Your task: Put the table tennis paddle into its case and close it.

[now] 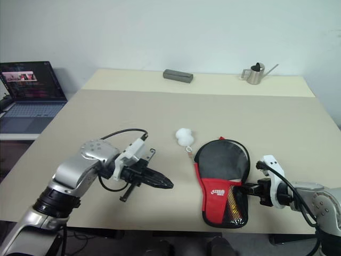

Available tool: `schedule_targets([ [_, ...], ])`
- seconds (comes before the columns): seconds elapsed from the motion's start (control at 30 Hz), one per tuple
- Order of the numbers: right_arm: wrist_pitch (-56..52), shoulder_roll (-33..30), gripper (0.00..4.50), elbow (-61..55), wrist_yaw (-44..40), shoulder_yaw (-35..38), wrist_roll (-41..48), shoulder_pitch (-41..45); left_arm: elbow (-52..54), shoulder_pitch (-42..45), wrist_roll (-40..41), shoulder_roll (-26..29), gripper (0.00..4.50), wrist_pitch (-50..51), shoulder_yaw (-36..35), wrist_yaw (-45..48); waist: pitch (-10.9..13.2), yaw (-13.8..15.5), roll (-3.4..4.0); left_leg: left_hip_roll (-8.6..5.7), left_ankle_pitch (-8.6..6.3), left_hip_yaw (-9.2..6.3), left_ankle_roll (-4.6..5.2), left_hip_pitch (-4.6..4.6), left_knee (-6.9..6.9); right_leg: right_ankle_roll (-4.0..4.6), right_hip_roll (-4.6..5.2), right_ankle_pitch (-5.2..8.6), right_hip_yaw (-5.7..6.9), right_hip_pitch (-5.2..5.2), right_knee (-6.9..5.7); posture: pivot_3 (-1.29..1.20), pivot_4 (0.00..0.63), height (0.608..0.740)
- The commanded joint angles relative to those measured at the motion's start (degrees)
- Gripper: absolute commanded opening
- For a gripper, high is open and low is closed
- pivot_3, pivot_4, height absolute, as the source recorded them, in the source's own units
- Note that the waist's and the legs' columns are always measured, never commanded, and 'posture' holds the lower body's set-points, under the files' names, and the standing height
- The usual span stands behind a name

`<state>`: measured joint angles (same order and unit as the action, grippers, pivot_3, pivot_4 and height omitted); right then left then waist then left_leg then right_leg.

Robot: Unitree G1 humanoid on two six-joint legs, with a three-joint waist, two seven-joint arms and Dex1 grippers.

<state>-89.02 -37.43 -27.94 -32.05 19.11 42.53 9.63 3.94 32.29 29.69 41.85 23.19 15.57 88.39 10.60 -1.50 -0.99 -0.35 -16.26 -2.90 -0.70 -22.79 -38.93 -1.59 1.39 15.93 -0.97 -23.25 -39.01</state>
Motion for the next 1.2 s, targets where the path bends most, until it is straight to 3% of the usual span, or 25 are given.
schedule_targets([
  [0.03, -0.3, 0.0, 0.01, -1.7, 0.3, 0.5, 1.0, -0.9, 1.2, 0.3, 1.8, 0.2, 0.00, -0.1, -0.3, 4.1, 0.0, 0.0, 0.00, 0.00, 0.00, 0.00, 0.00, 0.00, 0.00, 0.00, 0.00, 0.00, 0.00, 0.00, 0.00, 0.00, 0.150, 0.740],
  [0.27, -1.4, 1.1, 0.01, -1.9, 1.9, 0.7, 0.8, -0.6, 1.3, 0.7, 1.8, -0.2, 0.00, 0.1, 0.0, 3.8, 0.0, 0.0, 0.00, 0.01, 0.00, 0.00, 0.00, 0.01, 0.00, 0.00, 0.00, 0.00, 0.00, 0.00, -0.01, 0.00, 0.150, 0.740],
  [0.37, -1.9, 1.7, 0.68, -1.6, 3.0, 1.5, 0.4, -0.2, 1.4, 0.7, 1.8, -0.3, 0.00, 0.2, 0.0, 3.6, 0.0, 0.0, 0.00, 0.01, 0.00, 0.01, 0.00, 0.02, 0.00, 0.00, -0.01, 0.00, -0.01, 0.00, -0.01, 0.00, 0.150, 0.740],
  [0.73, -3.5, -0.4, 4.38, -2.3, 3.2, 8.0, 2.9, -0.3, 0.9, 0.2, 1.4, -0.8, 0.00, -0.4, -0.1, 3.3, 0.0, 0.0, 0.00, 0.00, 0.00, 0.01, 0.00, 0.05, -0.02, 0.00, 0.00, 0.00, 0.00, 0.06, -0.02, 0.00, 0.150, 0.740],
  [0.87, -0.8, -3.2, 4.48, -4.2, 0.4, 9.2, 4.4, -0.7, 0.7, 0.0, 1.4, -0.8, 0.00, -0.6, -0.3, 3.0, 0.0, 0.0, 0.00, 0.01, 0.00, 0.01, 0.00, 0.06, -0.01, 0.00, -0.02, 0.00, -0.01, 0.05, -0.02, 0.00, 0.150, 0.740],
  [1.0, 9.8, -7.5, 4.48, -8.2, -5.7, 8.4, 6.3, 2.0, -5.8, 3.3, -1.0, -1.3, 0.00, -4.3, -2.1, 1.9, 0.0, -0.2, 0.01, 0.02, 0.00, 0.05, 0.00, 0.12, -0.01, 0.00, -0.04, 0.00, 0.04, 0.07, -0.04, 0.00, 0.150, 0.740],
  [1.2, 23.3, -10.7, 4.48, -8.6, -9.0, 0.4, 2.7, 7.9, -11.4, 6.2, -2.8, -2.0, 0.00, -7.6, -4.0, -0.1, 0.0, -0.3, 0.01, 0.05, 0.00, 0.07, 0.01, 0.13, -0.01, 0.00, -0.09, -0.01, 0.06, 0.06, -0.02, 0.00, 0.150, 0.740],
])
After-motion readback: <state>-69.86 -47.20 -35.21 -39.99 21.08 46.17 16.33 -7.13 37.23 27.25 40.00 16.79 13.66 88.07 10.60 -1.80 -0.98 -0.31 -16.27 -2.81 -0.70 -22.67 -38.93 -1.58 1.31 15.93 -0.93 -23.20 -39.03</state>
